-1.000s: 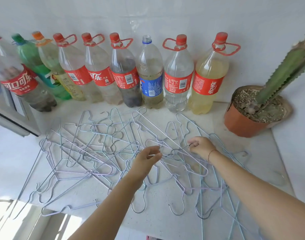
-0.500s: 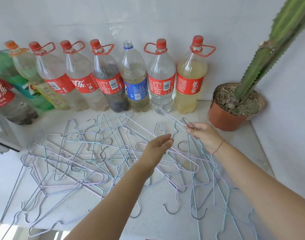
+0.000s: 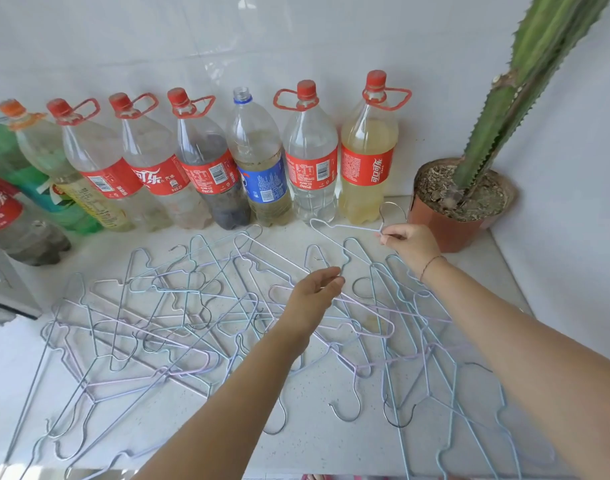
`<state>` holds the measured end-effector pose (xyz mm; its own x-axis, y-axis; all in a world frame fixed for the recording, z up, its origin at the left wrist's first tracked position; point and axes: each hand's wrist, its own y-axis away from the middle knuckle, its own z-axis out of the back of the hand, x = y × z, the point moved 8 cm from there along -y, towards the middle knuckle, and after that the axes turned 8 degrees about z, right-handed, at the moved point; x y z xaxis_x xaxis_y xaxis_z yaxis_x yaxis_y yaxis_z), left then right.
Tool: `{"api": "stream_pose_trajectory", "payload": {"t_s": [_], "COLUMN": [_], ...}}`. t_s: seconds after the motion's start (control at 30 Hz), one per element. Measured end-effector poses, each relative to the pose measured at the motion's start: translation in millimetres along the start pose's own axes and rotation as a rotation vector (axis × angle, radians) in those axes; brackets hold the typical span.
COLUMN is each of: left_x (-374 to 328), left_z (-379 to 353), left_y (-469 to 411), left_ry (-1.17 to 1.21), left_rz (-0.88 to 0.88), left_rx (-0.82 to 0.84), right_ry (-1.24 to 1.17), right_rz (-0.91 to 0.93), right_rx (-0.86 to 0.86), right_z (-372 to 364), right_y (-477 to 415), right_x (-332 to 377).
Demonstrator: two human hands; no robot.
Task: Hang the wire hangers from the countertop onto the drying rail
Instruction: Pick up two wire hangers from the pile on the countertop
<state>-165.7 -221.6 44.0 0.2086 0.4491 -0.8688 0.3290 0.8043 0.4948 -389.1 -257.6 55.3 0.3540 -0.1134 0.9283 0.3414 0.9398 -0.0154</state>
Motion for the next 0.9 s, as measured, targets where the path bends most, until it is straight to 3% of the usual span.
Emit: {"api": "stream_pose_trajectory", "payload": {"t_s": [0.2,0.57,0.73,0.9], "left_x": [6.6,-11.1,-52.3,-73.8], "left_z": [11.6,37.6,58.2,68.4], "left_y": [2.2,1.4,7.7,11.2], "left_ry": [0.018,0.055,0.074,-0.141], "left_rz": [0.007,-0.031,-0.203,-0.267], "left_rx": [-0.023,-0.094,-0.144,-0.134], "right_ry": [0.202,0.168,0.155,0.102], "right_rz": [0.1,0.135,0.178,0.215], "right_rx": [0.126,0.157,0.338,0.533], "right_z": [-14.1,-23.4,-41.6,-56.0], "right_y": [-8.8,-19.1,-9.1,5.0], "right_x": [7.1,35.1,56.2,76.4]}}
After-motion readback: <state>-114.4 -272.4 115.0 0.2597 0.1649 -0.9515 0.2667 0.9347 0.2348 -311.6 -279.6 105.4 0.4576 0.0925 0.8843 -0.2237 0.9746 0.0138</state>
